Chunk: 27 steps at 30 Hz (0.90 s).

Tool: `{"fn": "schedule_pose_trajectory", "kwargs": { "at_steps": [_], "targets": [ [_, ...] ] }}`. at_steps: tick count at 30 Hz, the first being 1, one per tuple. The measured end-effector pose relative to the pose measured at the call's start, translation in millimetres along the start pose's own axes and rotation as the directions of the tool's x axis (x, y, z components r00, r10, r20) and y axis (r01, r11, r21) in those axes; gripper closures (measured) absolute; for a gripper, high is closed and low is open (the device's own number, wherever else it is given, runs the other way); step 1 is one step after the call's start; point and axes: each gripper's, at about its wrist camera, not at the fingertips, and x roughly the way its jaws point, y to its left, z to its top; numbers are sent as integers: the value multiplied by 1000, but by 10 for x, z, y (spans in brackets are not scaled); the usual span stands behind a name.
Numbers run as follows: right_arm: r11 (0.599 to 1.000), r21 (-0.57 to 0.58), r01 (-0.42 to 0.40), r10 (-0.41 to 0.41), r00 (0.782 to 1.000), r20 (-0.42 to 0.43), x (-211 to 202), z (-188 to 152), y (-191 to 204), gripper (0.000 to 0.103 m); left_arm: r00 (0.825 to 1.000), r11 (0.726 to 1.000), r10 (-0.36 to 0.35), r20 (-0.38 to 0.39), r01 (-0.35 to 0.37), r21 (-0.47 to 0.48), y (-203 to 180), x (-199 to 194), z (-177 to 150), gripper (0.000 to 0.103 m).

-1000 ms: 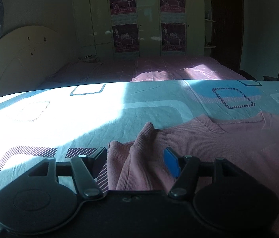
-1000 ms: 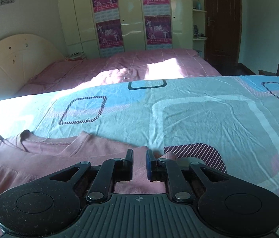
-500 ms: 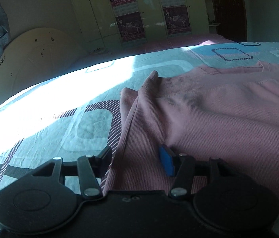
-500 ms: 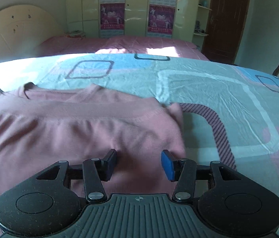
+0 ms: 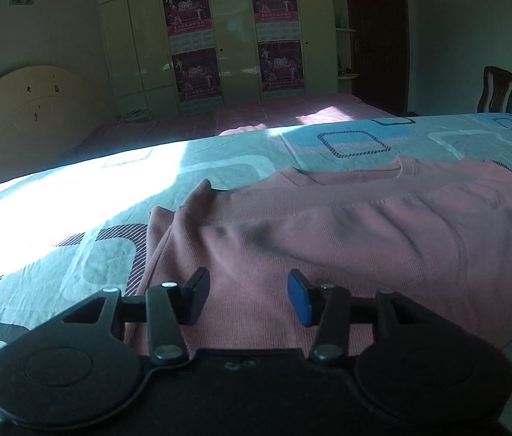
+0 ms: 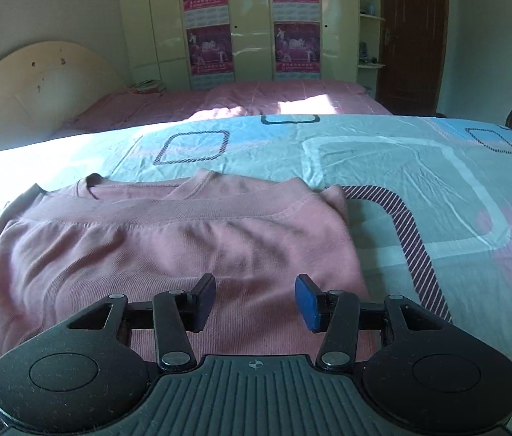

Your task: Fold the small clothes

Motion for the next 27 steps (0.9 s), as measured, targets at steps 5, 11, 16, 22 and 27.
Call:
{"fn": "schedule_pose_trajectory", "kwargs": {
  "at_steps": [5,11,16,22,27],
  "targets": [
    [996,-42,78,-81,995,-61,56,-269,-101,55,998,1000,18,-57,-17,8,-44,99,-265,54],
    [986,-69,150,-154,986,-60,-17,-312,-194,55,996,1000,24,-82,-23,11,45,-31,-411,53],
    [995,-50,82,-83,996,-26,-214,-228,39,54,998,999,2,-65,-4,-34,48,-142,-302,56],
    [992,-78,97,-102,993,-61,-119,-314,198,54,993,998,14,-114,-22,-62,52,-4,-326,51],
    [992,-44,122,-125,988,-88,-154,-391,34,54,991,996,19,-129,-29,-82,61,-29,-325,49]
  ]
}}
